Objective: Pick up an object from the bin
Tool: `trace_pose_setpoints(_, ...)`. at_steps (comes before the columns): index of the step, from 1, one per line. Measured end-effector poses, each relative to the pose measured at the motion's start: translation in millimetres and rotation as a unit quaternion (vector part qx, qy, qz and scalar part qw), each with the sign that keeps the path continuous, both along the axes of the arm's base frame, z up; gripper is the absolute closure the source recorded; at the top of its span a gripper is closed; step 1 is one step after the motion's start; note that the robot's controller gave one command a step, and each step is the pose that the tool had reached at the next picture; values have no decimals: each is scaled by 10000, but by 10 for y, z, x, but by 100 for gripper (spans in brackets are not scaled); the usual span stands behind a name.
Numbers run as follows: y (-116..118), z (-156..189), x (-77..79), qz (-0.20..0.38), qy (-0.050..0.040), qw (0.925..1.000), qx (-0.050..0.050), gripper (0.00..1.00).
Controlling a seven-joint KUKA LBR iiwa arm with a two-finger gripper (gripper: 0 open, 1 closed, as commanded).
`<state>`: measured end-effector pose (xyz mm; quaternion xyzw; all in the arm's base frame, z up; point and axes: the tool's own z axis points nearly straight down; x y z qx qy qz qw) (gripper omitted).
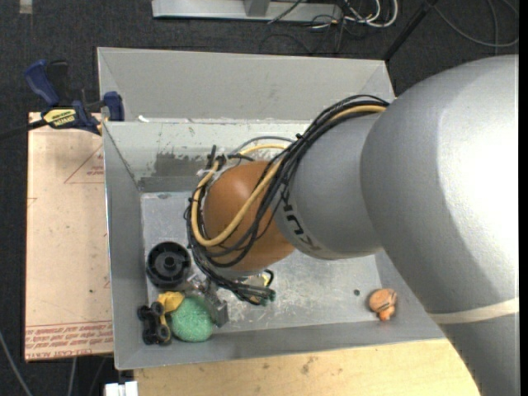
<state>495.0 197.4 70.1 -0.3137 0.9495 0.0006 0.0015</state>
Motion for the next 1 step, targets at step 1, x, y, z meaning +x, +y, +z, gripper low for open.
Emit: trace_pose_setpoints(1,0,0,0,0,0,10000,0,100)
